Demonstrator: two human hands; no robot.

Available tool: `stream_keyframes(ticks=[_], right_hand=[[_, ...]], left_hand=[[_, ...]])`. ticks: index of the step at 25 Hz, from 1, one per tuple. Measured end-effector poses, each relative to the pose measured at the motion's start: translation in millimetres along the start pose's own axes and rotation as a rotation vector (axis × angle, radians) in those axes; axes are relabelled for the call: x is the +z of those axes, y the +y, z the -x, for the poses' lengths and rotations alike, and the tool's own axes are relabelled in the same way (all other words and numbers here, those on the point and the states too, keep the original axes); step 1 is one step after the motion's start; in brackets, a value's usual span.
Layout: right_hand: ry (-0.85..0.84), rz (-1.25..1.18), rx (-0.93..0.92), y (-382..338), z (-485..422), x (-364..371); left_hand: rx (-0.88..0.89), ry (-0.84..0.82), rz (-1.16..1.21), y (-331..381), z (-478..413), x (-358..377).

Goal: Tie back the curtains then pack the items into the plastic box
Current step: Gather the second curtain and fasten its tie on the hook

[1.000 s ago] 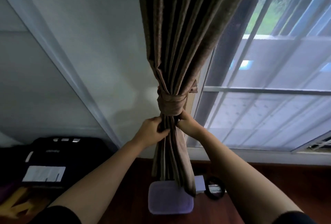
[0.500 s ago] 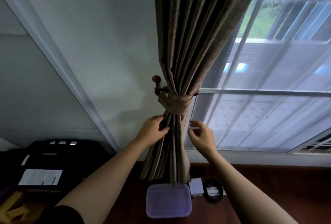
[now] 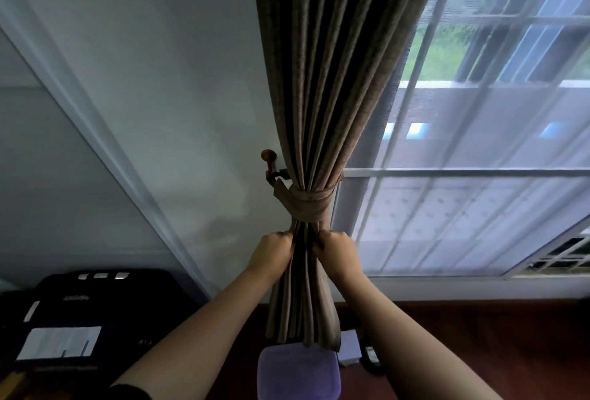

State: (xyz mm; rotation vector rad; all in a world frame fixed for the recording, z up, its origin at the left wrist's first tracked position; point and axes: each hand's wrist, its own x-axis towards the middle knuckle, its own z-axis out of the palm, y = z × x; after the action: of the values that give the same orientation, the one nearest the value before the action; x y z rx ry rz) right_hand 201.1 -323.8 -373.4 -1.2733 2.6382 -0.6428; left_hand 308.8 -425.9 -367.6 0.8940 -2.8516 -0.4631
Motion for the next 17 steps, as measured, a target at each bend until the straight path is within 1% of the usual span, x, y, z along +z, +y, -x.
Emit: stream_keyframes(ticks=[2,3,6,7,8,10,11,12,13,14,15,16,17], right_hand=[[-0.037,0.013,0.018,1.4,-6.5,-9.1],[-0.035,-0.028,0.009,1.9,-6.1,-14.7],[0.017,-0.313,-0.017,0.7,1.8,-23.9],[0.031,-0.341,-0.023,-2.2,1.2,-27.5],[0.031,-0.334,-0.046,-1.6,-2.7,-29.7],[-0.081,-0.265,-0.043,0.7,-10.8,-37.4],[-0.126,-0.27,0.005,2.0,-14.3,-44.3],[-0.114,-0.336,0.051,4.9,-18.9,-50.2],[-0.009,-0.446,0.128,5.0,-21.3,-57.4],[0.143,-0.58,0.226,5.7,-24.0,-63.1],[0.281,-0.735,0.283,3.0,-26.4,-70.7],[0.326,-0.886,0.269,-1.3,-29.9,-77.7],[0.283,-1.006,0.208,-6.2,-35.2,-83.3]], left_hand=[[0.011,-0.011,0.056,5.8,-3.8,-7.2],[0.002,0.006,0.096,7.6,-5.0,-11.3],[-0.061,0.111,0.279,8.4,-7.6,-18.5],[-0.073,0.124,0.31,7.4,-8.3,-19.3],[-0.062,0.128,0.329,5.9,-8.3,-20.8],[-0.055,0.089,0.371,2.0,-9.1,-23.9],[-0.093,0.079,0.456,0.8,-9.7,-29.6],[-0.179,0.092,0.638,-1.5,-12.2,-35.1],[-0.311,0.125,0.877,-2.2,-15.8,-42.9],[-0.428,0.149,1.121,-2.6,-20.8,-48.4],[-0.5,0.15,1.275,-0.5,-24.9,-53.7],[-0.528,0.14,1.317,1.9,-28.1,-57.0],[-0.539,0.128,1.371,6.5,-29.1,-59.7]])
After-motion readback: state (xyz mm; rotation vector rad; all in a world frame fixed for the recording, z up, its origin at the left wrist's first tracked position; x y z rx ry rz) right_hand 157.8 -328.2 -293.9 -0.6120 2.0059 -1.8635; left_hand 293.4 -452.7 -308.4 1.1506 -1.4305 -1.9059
